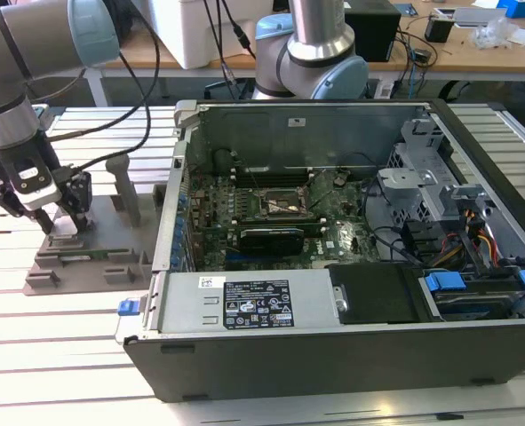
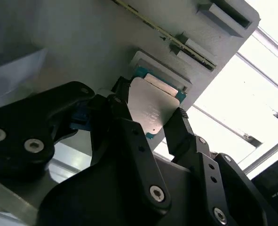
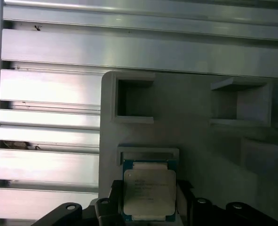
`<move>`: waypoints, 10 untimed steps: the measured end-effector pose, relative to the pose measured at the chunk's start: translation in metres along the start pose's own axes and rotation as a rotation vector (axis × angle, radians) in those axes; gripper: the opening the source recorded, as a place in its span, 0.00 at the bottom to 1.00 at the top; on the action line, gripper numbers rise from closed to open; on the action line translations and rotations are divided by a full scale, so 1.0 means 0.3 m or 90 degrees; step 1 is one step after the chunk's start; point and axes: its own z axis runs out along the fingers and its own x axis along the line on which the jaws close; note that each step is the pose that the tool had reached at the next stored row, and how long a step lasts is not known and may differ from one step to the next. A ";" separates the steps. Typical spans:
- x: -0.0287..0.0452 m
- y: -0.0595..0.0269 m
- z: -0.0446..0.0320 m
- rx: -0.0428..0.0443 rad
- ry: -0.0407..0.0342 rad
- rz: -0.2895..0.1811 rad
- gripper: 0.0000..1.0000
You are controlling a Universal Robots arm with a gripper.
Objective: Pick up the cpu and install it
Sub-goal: 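Pick up the cpu and move it towards the insertion slot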
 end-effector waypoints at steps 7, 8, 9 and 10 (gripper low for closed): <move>-0.002 -0.002 -0.095 -0.0001 0.0000 0.000 0.54; -0.003 -0.002 -0.102 -0.0002 -0.0001 0.000 0.54; -0.003 -0.003 -0.109 -0.0002 -0.0001 0.000 0.54; -0.003 -0.003 -0.117 -0.0002 0.0000 0.000 0.54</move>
